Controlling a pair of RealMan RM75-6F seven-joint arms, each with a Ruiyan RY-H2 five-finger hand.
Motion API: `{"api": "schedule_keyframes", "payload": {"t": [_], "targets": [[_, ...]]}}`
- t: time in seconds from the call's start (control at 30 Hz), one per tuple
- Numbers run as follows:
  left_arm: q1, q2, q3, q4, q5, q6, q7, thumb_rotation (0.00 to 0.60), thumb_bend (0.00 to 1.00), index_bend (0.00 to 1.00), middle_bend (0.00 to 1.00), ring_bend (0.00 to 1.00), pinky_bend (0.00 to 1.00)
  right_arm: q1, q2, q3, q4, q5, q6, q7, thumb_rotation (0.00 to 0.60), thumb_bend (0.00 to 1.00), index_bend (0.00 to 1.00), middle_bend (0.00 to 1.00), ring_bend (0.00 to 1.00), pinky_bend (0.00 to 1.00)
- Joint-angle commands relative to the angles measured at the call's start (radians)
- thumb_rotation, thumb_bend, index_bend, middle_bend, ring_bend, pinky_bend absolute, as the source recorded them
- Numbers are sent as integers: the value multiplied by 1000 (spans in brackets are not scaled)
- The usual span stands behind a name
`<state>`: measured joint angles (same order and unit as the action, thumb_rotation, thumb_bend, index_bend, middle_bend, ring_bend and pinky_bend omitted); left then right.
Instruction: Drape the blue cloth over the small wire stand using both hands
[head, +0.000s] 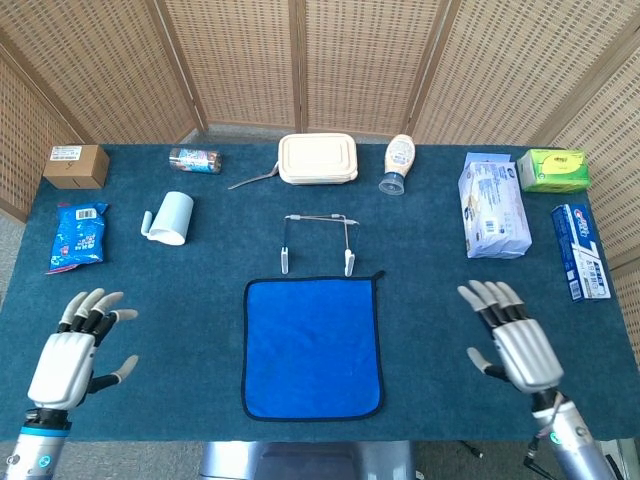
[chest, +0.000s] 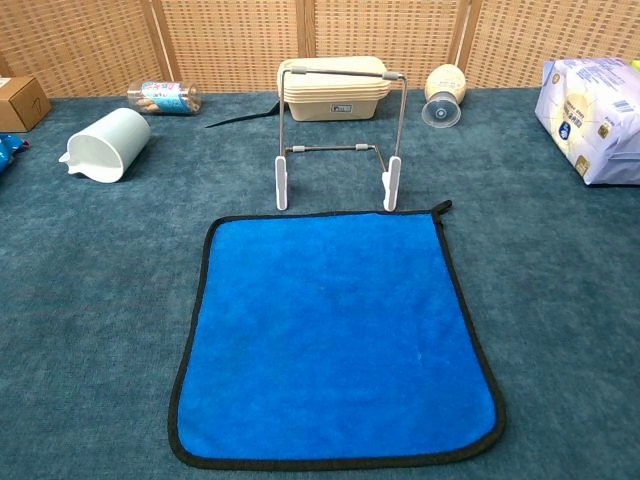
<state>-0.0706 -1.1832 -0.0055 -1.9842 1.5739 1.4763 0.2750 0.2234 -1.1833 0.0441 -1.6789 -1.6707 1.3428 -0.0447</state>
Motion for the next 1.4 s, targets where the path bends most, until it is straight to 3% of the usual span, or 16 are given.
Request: {"api": "schedule_keyframes", "payload": {"t": [0.03, 0.17, 0.37, 0.63, 1.4], "targets": [[-11, 4, 0, -15, 12, -12, 5, 600, 356, 314, 191, 117, 19, 63, -44, 8, 43, -42, -56, 30, 600, 223, 65, 59, 0, 0], [-18, 13, 1, -38, 30, -15, 5, 600, 356, 326, 209, 127, 36, 117, -94, 9, 92, -71, -93, 68, 600, 129, 67, 66, 0, 0], [-29, 18, 10, -54, 49, -30, 2, 600, 356, 348, 228, 146, 56, 179, -164, 9, 170, -92, -132, 103, 600, 87, 71, 86, 0, 0], [-41, 12, 23, -61, 60, -55, 18, 600, 356, 354, 240, 148, 56, 261, -289, 8, 330, -118, -160, 132, 600, 95, 95, 86, 0, 0], [-47, 1, 28, -51, 24, -70, 37, 600, 355, 355, 240, 147, 56, 340, -461, -48, 610, -128, -138, 187, 600, 129, 84, 70, 0, 0]]}}
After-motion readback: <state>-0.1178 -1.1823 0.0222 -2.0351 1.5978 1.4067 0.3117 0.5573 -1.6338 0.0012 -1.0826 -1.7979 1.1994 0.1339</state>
